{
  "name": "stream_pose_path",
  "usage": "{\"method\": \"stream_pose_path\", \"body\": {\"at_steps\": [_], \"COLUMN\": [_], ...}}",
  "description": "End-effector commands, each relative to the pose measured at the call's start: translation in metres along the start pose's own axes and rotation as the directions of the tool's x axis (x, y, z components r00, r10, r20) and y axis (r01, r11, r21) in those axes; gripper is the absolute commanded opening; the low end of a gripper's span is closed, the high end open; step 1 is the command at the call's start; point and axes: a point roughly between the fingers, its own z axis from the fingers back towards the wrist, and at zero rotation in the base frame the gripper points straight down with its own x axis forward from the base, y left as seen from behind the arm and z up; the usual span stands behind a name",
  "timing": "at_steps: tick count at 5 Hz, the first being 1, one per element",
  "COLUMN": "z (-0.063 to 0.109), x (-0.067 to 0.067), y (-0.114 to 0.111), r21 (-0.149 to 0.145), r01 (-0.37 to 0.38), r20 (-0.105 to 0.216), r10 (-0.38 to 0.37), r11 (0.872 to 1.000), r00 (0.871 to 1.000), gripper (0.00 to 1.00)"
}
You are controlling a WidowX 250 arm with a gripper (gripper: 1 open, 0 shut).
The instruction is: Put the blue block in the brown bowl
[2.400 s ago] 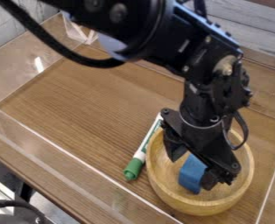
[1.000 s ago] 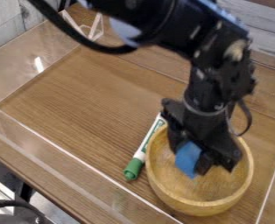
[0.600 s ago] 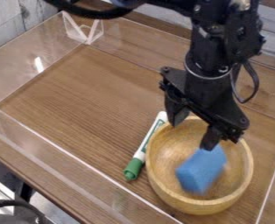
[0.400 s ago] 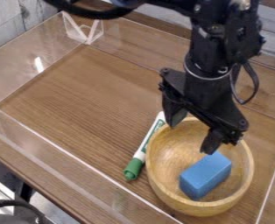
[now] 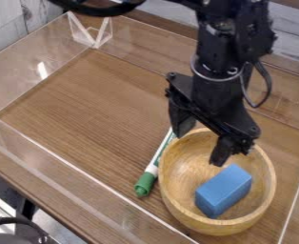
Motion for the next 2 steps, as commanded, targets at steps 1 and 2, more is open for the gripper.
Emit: {"method": "stream_pose_path", "body": {"at_steps": [1,2], "z": [0.0214,0.0267], "x": [0.0124,0.0148], "y": [0.0056,0.0127], "r21": [-0.014,-0.019], "r01": [0.002,0.024], "r20": [0.067,0.069], "r10": [-0.001,-0.023], "r11": [1.000,1.000], "r00": [0.998,0.997], "gripper": [1.00,1.00]}}
